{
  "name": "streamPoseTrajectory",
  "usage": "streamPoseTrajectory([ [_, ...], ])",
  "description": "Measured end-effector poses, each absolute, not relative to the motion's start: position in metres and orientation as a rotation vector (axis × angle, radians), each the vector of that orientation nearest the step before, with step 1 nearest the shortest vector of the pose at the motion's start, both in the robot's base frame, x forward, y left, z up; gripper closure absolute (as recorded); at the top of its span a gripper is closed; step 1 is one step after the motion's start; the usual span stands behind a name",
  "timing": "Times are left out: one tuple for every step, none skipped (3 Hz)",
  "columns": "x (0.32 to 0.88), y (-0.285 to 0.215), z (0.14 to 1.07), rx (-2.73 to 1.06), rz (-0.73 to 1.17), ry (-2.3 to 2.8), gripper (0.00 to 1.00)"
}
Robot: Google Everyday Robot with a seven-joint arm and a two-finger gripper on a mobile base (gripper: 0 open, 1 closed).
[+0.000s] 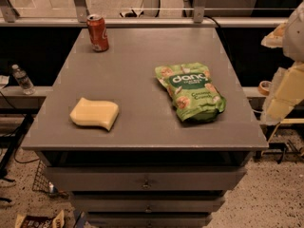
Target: Pick green rice chip bag
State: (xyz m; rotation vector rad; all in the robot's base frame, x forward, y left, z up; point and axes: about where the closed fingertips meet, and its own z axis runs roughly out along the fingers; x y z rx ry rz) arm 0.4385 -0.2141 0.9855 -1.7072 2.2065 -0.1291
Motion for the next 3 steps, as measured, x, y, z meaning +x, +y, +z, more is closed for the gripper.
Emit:
streamPoseTrajectory([
  [0.438,-0.214,0.986,-1.707,-0.129,2.206,0.0],
  [0.446,-0.202,0.978,-1.713,-0.151,2.239,0.0],
  [0.467,-0.181,0.952,-1.711,-0.183,2.309,0.0],
])
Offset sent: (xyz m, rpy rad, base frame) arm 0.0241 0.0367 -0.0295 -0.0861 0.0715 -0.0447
